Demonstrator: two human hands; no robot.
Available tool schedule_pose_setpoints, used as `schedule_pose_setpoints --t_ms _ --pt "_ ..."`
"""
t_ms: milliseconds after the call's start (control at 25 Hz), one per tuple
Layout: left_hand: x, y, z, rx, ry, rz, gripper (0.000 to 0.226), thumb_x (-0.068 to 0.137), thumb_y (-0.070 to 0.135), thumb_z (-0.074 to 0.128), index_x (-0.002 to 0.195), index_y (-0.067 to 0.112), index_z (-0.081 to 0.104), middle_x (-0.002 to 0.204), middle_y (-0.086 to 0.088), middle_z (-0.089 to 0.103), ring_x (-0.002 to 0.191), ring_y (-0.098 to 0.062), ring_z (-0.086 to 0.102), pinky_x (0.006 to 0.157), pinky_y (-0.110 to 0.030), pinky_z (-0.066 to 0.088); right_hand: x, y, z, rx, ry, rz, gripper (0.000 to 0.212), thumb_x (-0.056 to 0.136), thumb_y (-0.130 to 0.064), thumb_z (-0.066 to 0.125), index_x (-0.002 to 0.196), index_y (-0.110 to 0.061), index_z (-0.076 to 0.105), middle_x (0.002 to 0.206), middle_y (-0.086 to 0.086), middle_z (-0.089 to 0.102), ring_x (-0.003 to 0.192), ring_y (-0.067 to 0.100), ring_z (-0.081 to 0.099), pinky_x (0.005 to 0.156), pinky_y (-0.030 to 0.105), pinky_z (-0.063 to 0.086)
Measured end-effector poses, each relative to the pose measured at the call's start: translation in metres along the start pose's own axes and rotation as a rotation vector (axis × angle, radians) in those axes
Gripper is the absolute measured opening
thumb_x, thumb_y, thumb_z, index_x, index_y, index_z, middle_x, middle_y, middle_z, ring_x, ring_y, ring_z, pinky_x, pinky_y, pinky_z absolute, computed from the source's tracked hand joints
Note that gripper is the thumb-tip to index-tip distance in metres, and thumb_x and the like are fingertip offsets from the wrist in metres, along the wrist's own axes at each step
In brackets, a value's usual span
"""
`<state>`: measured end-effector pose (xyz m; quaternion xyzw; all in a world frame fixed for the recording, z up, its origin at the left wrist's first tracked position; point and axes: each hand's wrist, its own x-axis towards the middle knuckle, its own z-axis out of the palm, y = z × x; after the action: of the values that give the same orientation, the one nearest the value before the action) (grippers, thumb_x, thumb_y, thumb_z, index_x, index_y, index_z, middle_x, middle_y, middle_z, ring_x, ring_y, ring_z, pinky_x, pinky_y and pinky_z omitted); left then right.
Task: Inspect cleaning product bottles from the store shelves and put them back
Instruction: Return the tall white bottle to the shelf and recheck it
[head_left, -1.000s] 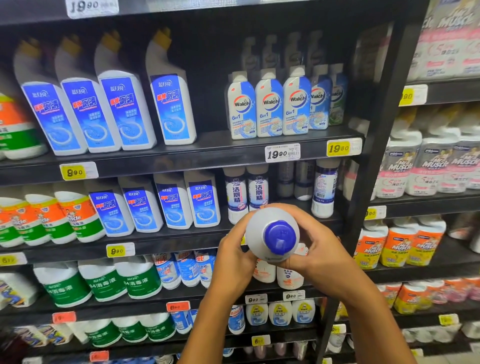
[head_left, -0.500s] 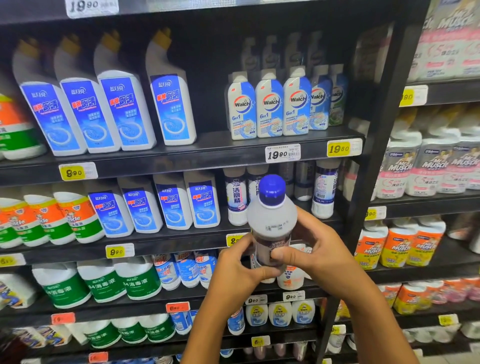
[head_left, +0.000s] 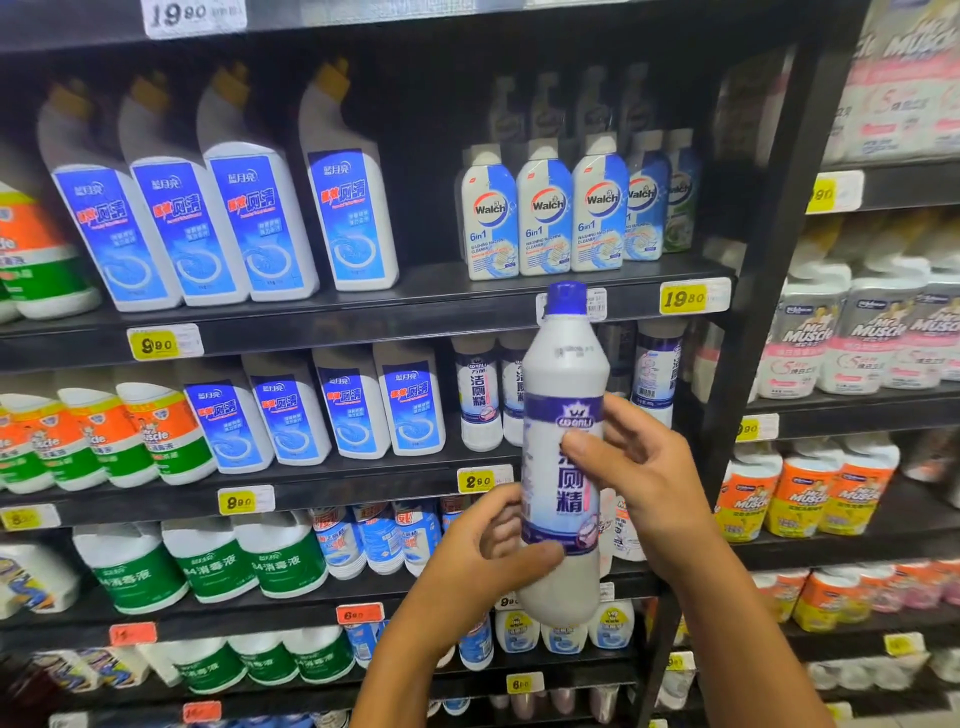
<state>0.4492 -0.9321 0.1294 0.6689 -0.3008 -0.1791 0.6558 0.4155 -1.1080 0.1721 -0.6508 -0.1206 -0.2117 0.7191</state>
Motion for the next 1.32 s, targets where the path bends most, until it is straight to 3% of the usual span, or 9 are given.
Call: schedule_pose_setpoints --t_ms 160,320,440,640,760,840,960,1120,1320 --pt "-0.007 0.005 0.002 -0.437 -0.091 -0.097 0.065 0.075 0.027 0.076 0.134 0.009 0.056 0.134 -0.028 0.057 0.116 -0.035 0.057 0.090 -0.042 0.047 0.007 -0.001 0.003 0.139 0.127 0.156 0.036 0.077 -0.039 0.073 0.104 -0.016 0.072 0.097 0.010 0.077 0.083 0.022 0.075 0.066 0.030 0.059" --pt "-0.009 0.015 0.007 -0.618 -0.135 -0.127 0.060 0.070 0.032 0.086 0.121 0.006 0.068 0.118 -0.016 0.070 0.102 -0.024 0.069 0.078 -0.034 0.057 0.012 -0.004 0.008 0.251 0.122 0.349 0.027 0.077 -0.047 0.076 0.089 -0.024 0.080 0.097 0.012 0.077 0.084 0.024 0.075 0.072 0.038 0.058" --pt "-0.008 0.028 0.006 -0.661 -0.172 -0.118 0.047 0.072 0.035 0.085 0.111 0.011 0.075 0.108 -0.009 0.075 0.095 -0.019 0.072 0.079 -0.035 0.059 0.017 -0.007 0.010 0.328 0.150 0.430 0.035 0.072 -0.049 0.075 0.087 -0.018 0.081 0.096 0.013 0.076 0.081 0.025 0.074 0.072 0.039 0.057" --pt "-0.002 0.051 0.013 -0.717 -0.101 -0.125 0.044 0.068 0.037 0.085 0.105 0.014 0.078 0.112 -0.011 0.074 0.097 -0.022 0.072 0.082 -0.040 0.060 0.024 -0.019 0.016 0.486 0.112 0.537 0.053 0.085 -0.056 0.064 0.111 -0.011 0.072 0.086 0.011 0.074 0.071 0.021 0.072 0.060 0.033 0.058" --pt "0.005 0.064 0.016 -0.749 -0.027 -0.151 0.035 0.073 0.037 0.077 0.100 0.015 0.079 0.109 -0.012 0.074 0.093 -0.025 0.073 0.069 -0.038 0.062 0.029 -0.023 0.019 0.484 0.128 0.539 0.048 0.092 -0.055 0.056 0.087 -0.013 0.079 0.076 0.011 0.074 0.062 0.020 0.072 0.053 0.029 0.057" --pt "0.010 0.069 0.017 -0.781 0.032 -0.176 0.047 0.073 0.036 0.072 0.113 0.011 0.072 0.115 -0.016 0.071 0.100 -0.030 0.071 0.073 -0.041 0.063 0.032 -0.024 0.020 0.461 0.157 0.533 0.050 0.093 -0.054 0.056 0.073 -0.015 0.081 0.072 0.009 0.074 0.060 0.018 0.072 0.051 0.028 0.056" --pt "0.013 0.071 0.019 -0.797 0.057 -0.208 0.061 0.074 0.038 0.067 0.128 0.009 0.061 0.129 -0.018 0.065 0.120 -0.035 0.061 0.083 -0.041 0.059 0.034 -0.020 0.021 0.451 0.185 0.543 0.048 0.092 -0.055 0.058 0.080 -0.013 0.077 0.073 0.009 0.074 0.061 0.019 0.072 0.052 0.028 0.056" --pt "0.013 0.064 0.016 -0.806 0.038 -0.222 0.059 0.073 0.037 0.067 0.125 0.010 0.063 0.126 -0.018 0.066 0.113 -0.036 0.064 0.067 -0.038 0.063 0.033 -0.015 0.018 0.440 0.146 0.525 0.049 0.092 -0.055 0.058 0.070 -0.018 0.080 0.072 0.007 0.074 0.062 0.017 0.072 0.053 0.027 0.056" --pt "0.007 0.054 0.006 -0.774 -0.055 -0.179 0.037 0.070 0.031 0.075 0.102 0.011 0.078 0.110 -0.015 0.073 0.093 -0.027 0.073 0.070 -0.040 0.062 0.035 -0.014 0.017 0.467 0.101 0.528 0.044 0.090 -0.050 0.063 0.109 -0.010 0.069 0.080 0.011 0.075 0.068 0.022 0.074 0.056 0.031 0.058"
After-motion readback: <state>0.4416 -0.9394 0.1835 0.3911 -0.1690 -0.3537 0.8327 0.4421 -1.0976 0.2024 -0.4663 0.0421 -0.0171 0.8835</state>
